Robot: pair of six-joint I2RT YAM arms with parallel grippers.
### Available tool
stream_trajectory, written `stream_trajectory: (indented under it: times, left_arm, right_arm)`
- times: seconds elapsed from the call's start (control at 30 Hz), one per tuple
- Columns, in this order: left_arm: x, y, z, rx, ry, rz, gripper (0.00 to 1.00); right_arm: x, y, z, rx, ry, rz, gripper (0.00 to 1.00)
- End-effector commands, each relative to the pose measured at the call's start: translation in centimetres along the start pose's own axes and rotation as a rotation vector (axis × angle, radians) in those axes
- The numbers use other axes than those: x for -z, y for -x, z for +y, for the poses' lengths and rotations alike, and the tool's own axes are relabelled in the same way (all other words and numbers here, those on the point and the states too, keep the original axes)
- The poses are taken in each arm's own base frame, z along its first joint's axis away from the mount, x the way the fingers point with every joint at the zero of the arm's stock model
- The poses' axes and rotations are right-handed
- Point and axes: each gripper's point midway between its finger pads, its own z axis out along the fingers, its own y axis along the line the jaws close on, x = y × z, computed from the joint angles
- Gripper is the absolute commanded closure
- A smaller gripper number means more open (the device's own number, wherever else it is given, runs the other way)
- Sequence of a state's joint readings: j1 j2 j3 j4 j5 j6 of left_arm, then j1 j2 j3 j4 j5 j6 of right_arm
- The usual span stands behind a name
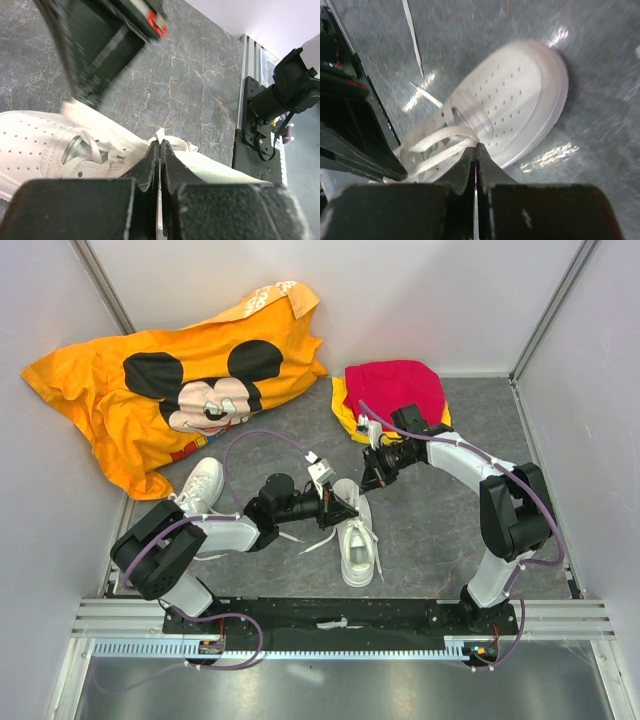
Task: Tie the shoes
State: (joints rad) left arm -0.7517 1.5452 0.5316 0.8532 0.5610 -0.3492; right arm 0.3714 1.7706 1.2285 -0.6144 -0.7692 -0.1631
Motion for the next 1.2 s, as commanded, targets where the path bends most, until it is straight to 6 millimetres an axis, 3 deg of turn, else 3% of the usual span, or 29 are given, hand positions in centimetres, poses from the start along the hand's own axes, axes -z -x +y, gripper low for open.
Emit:
stream_trajectory:
  times: [0.0,0.13,0.17,0.2,0.23,0.3,0.33,0.6,0.83,1.17]
  left_arm:
    - [0.0,2.1,-0.6,-0.079,-0.029,-0.045,0.99]
    - [0.0,1.9,-0.4,-0.076,-0.022,-0.04,0.99]
    - [0.0,2.1,-0.4,-0.077,-0.021,-0.042,0.98]
    - [0.1,2.1,-0.3,-0.078,-0.015,-0.044,0.99]
    - [0.1,2.1,-0.3,-0.076,-0.011,-0.042,0.99]
    - [0.3,1.9,-0.2,-0.069,-0.004,-0.039,0.98]
    - [0.3,1.9,-0.1,-0.068,-0.001,-0.04,0.98]
    - [0.4,1.5,0.2,-0.055,0.008,-0.036,0.98]
    - [0.6,1.5,0.1,-0.057,0.004,-0.034,0.99]
    - [0.6,1.5,0.2,-0.061,0.002,-0.031,0.98]
  right_arm:
    - [0.4,5.2,2.2,0.097,0.028,-0.108,1.0]
    - [-0.7,5.1,5.1,0.128,0.101,-0.071,0.96]
    - [-0.7,5.0,5.4,0.127,0.108,-0.062,0.89]
    - [-0.5,5.3,5.5,0.127,0.108,-0.061,0.69]
    - [-0.2,4.7,5.5,0.126,0.099,-0.037,0.59]
    - [0.7,4.7,4.9,0.129,0.063,-0.034,0.43]
    - [1.1,4.3,4.6,0.121,0.052,-0.023,0.42]
    - [3.5,2.7,4.4,0.052,0.027,0.0,0.44]
    - [2.7,0.8,5.8,-0.053,0.138,0.04,0.5]
    - [1.6,-1.3,5.6,-0.116,0.181,0.093,0.57]
